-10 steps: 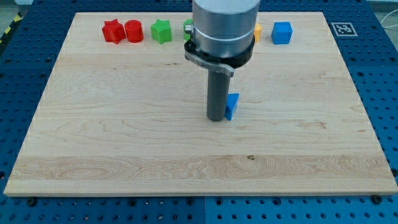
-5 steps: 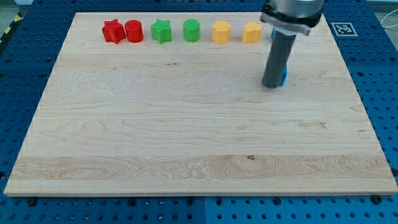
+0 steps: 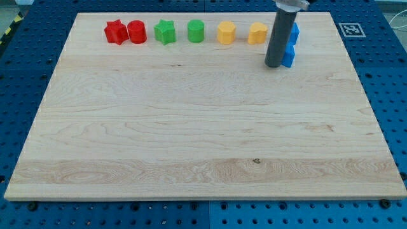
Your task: Slide the blue triangle towards the blue cube
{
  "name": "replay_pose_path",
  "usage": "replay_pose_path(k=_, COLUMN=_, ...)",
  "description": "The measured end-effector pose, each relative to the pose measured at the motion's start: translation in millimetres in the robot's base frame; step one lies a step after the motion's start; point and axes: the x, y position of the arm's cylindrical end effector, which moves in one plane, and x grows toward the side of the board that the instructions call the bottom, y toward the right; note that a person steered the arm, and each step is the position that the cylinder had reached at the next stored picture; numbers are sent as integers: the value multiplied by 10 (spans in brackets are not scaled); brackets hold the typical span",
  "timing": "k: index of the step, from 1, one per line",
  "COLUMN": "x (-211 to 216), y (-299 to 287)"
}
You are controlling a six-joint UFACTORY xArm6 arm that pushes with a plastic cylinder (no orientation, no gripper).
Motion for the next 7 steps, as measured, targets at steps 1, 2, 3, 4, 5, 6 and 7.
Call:
replay_pose_path(k=1, x=-88, y=-3)
replay_pose_path(k=2, x=-84, y=122)
replay_pose_path(k=3, x=-156, y=203)
replay_pose_path(k=4, x=-202, y=326)
replay_pose_path(k=5, x=-202, y=526)
replay_pose_path(k=6, x=-202, y=761)
replay_pose_path(k=7, x=-92, y=874)
